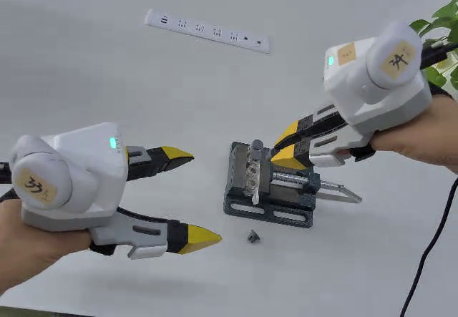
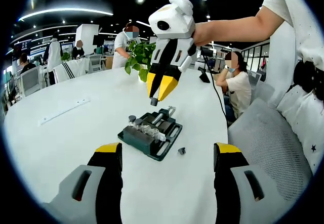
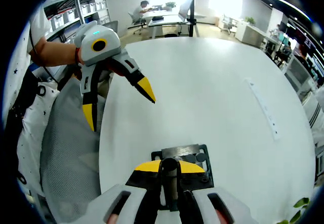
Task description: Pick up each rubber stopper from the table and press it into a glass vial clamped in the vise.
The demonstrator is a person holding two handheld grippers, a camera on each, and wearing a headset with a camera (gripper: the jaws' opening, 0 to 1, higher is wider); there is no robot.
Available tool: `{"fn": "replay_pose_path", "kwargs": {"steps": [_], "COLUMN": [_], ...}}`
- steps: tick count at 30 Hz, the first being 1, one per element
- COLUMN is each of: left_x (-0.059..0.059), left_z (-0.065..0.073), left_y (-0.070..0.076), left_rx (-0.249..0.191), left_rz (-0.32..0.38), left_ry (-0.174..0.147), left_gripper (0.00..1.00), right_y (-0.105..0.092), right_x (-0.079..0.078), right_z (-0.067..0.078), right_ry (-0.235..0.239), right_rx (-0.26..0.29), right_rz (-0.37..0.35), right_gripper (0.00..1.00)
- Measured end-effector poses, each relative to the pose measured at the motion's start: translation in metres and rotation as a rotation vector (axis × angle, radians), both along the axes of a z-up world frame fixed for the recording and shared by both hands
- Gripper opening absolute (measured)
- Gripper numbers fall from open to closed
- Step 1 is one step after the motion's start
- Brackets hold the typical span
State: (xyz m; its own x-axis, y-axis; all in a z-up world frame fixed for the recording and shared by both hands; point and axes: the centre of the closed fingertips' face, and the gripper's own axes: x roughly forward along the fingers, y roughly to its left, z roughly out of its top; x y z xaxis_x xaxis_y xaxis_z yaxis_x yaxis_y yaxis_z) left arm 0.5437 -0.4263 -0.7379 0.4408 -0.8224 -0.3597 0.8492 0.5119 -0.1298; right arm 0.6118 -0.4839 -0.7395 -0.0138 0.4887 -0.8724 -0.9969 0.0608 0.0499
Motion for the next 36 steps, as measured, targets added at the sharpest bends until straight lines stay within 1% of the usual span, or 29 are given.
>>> {"fn": "replay_pose_path", "kwargs": {"steps": [1, 2, 3, 5, 7, 9, 11, 12, 13, 16, 18, 23, 25, 31, 33, 36], "left_x": [-0.001, -0.001, -0.001, -0.001, -0.001, 0.000, -0.001, -0.002, -0.002, -0.004, -0.005, -0.005, -0.005, -0.006, -0.006, -0.006], "left_z": [-0.001, -0.002, -0.003, -0.006, -0.008, -0.007, -0.008, -0.009, -0.010, -0.011, -0.012, -0.013, -0.014, -0.014, -0.014, -0.015], "left_y": [0.000, -0.001, -0.001, -0.001, -0.001, 0.000, 0.000, 0.000, 0.000, 0.000, 0.000, 0.003, 0.004, 0.004, 0.004, 0.006], "left_rx": [-0.007, -0.009, -0.008, -0.005, -0.006, -0.020, -0.026, -0.025, -0.024, -0.028, -0.027, -0.032, -0.034, -0.043, -0.046, -0.049], "left_rz": [-0.002, -0.004, -0.006, -0.012, -0.014, -0.011, -0.012, -0.012, -0.014, -0.015, -0.015, -0.010, -0.008, -0.002, 0.001, 0.004], "left_ry": [0.011, 0.007, 0.007, 0.006, 0.007, 0.000, 0.004, 0.005, -0.001, 0.009, 0.007, 0.007, 0.011, 0.006, 0.011, 0.009], "left_gripper": [0.77, 0.80, 0.82, 0.88, 0.90, 0.94, 0.96, 0.96, 0.97, 0.98, 0.98, 0.97, 0.97, 0.97, 0.96, 0.96], "right_y": [0.001, 0.001, 0.000, 0.000, 0.001, 0.002, 0.003, 0.003, 0.003, 0.003, 0.002, 0.002, 0.001, 0.002, 0.002, 0.003], "right_x": [0.001, 0.003, 0.006, 0.007, 0.008, 0.008, 0.009, 0.009, 0.009, 0.011, 0.012, 0.013, 0.012, 0.010, 0.011, 0.012], "right_z": [-0.005, -0.008, -0.013, -0.018, -0.025, -0.029, -0.036, -0.038, -0.040, -0.044, -0.047, -0.052, -0.052, -0.056, -0.057, -0.058], "right_ry": [0.003, 0.001, -0.006, -0.012, -0.013, -0.011, -0.014, -0.014, -0.014, -0.020, -0.024, -0.014, -0.012, -0.005, -0.015, -0.012], "right_rx": [-0.011, -0.018, -0.038, -0.058, -0.077, -0.089, -0.106, -0.112, -0.121, -0.141, -0.149, -0.164, -0.167, -0.188, -0.198, -0.202], "right_rz": [-0.001, 0.001, 0.007, 0.011, 0.021, 0.025, 0.034, 0.036, 0.040, 0.054, 0.057, 0.060, 0.061, 0.067, 0.076, 0.077], "right_gripper": [0.06, 0.06, 0.06, 0.06, 0.06, 0.06, 0.06, 0.06, 0.06, 0.06, 0.06, 0.06, 0.06, 0.06, 0.06, 0.06]}}
